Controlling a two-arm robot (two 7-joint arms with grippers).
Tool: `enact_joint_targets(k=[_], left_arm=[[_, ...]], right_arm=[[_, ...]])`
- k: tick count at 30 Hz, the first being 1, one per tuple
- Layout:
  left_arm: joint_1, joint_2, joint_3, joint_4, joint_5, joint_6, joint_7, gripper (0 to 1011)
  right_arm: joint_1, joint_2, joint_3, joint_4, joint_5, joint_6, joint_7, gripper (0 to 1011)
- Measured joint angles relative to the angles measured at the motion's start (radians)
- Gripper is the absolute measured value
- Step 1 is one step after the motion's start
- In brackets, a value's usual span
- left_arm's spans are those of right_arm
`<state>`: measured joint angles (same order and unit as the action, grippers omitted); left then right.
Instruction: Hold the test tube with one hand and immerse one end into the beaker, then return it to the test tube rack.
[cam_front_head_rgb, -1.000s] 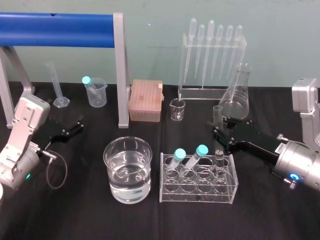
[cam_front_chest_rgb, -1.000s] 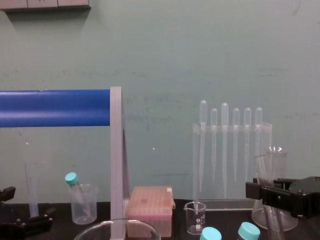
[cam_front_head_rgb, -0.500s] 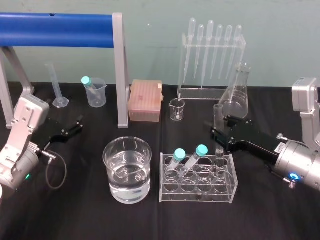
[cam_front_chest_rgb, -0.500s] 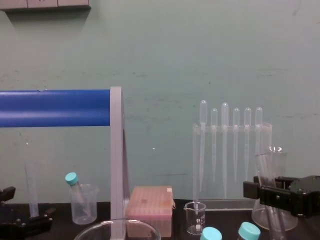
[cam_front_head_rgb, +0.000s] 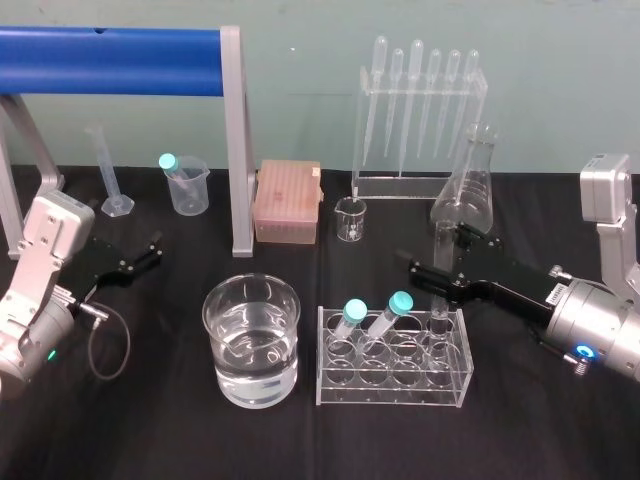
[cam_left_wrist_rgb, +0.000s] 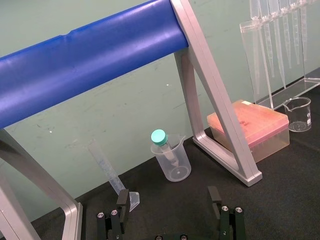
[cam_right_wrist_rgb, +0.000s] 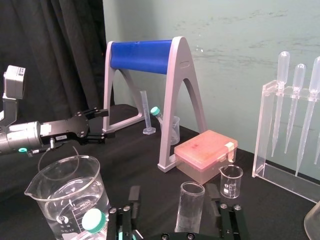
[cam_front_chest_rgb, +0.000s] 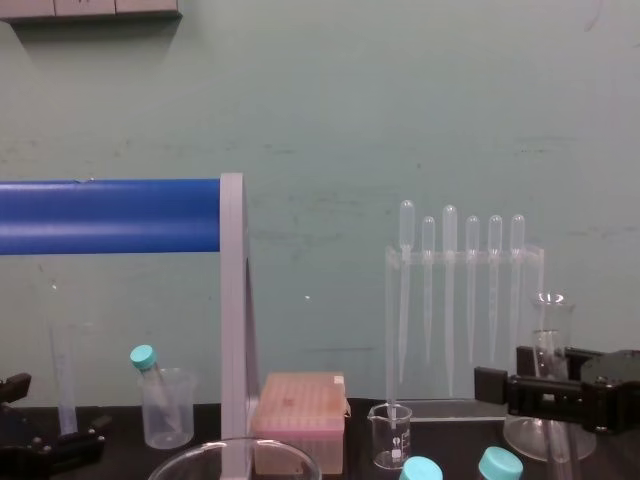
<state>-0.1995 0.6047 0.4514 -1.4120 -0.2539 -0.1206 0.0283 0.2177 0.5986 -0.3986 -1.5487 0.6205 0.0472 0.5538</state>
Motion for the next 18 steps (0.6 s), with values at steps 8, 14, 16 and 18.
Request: enact_joint_targets(k=[8,14,16,18], left_arm=[[0.0,0.0,0.0,0.0,0.0,0.0,0.0,1000],[0.0,0.0,0.0,0.0,0.0,0.0,0.0,1000],[0.0,0.0,0.0,0.0,0.0,0.0,0.0,1000],[0.0,0.0,0.0,0.0,0.0,0.0,0.0,1000]], right_arm=[[0.0,0.0,0.0,0.0,0.0,0.0,0.0,1002],[0.0,0.003,0.001,-0.012,-0.006,-0.002,-0.003,1002],[-0.002,0.009,0.007,-0.037,-0.017,-0.009,-0.016,1002],[-0.005,0.016,0.016,-0.06,-0.028,-0.014,-0.028,1003]])
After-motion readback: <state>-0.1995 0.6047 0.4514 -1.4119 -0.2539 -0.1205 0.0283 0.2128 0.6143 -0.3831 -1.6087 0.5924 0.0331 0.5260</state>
